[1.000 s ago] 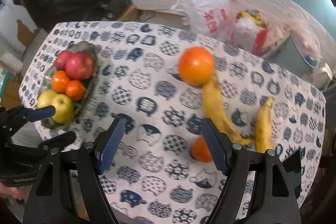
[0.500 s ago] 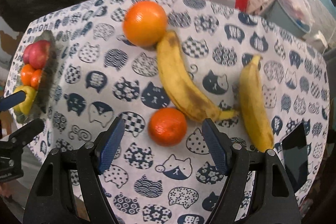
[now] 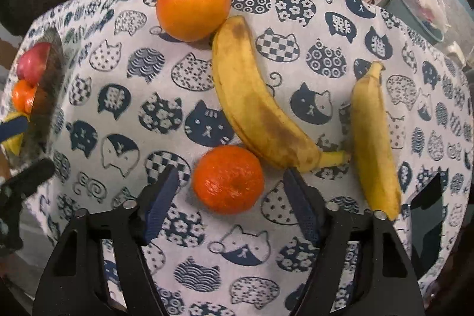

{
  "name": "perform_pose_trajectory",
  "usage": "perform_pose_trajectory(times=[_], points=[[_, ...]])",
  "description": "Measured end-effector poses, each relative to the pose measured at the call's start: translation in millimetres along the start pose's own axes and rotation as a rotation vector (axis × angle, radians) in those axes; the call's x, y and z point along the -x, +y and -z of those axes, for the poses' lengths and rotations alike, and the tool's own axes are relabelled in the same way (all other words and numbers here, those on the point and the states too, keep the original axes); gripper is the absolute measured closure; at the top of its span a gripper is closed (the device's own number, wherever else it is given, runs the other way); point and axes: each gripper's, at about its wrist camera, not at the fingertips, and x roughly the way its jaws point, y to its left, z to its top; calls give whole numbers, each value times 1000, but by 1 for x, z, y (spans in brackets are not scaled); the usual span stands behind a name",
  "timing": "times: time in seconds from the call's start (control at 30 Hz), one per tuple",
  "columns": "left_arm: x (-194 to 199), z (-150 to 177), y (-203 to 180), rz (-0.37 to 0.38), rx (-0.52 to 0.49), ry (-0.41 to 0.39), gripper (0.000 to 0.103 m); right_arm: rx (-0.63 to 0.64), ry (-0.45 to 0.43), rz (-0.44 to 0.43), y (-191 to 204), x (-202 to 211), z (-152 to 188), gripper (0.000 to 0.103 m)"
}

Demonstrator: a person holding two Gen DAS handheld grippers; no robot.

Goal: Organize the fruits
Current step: 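Grasp the small tangerine with the right tool while the left tool grasps the large orange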

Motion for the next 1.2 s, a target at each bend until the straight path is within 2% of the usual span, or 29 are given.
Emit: perform_pose_trajectory(times=[0.03, 0.07, 0.1, 0.23, 0.3, 0.5, 0.7, 0.8, 1.0, 1.2], points=[[-1, -1, -1, 3, 1, 2, 24, -2, 0, 6, -1, 1, 1, 42], [-2, -2, -1, 5, 1, 3, 24, -17, 8, -24, -4, -1, 2, 46], [-3, -3, -3, 5, 0, 6, 24, -29, 17, -46, -6, -2, 3, 46], [-7, -9, -11, 10, -14, 13, 24, -19, 22, -38, -7, -11, 10, 49], [-8, -10, -15, 9, -22, 12, 24, -2, 20, -43, -5, -15, 11, 55], [-9, -18, -22, 9, -28, 14, 24, 23, -4, -52, 2, -10, 12, 57], [-11, -37, -21, 42, 20, 15, 24, 31, -84, -63, -1, 24, 5, 57], [-11, -54, -24, 65, 49, 15, 24, 43, -126, -32, -7, 34, -1, 57], [-9, -90, -35, 65, 52, -31, 21, 51, -182, 2, -28, 45, -14, 57], [-20, -125, -47, 86, 52, -51, 21, 27, -206, -1, -41, 47, -23, 57]])
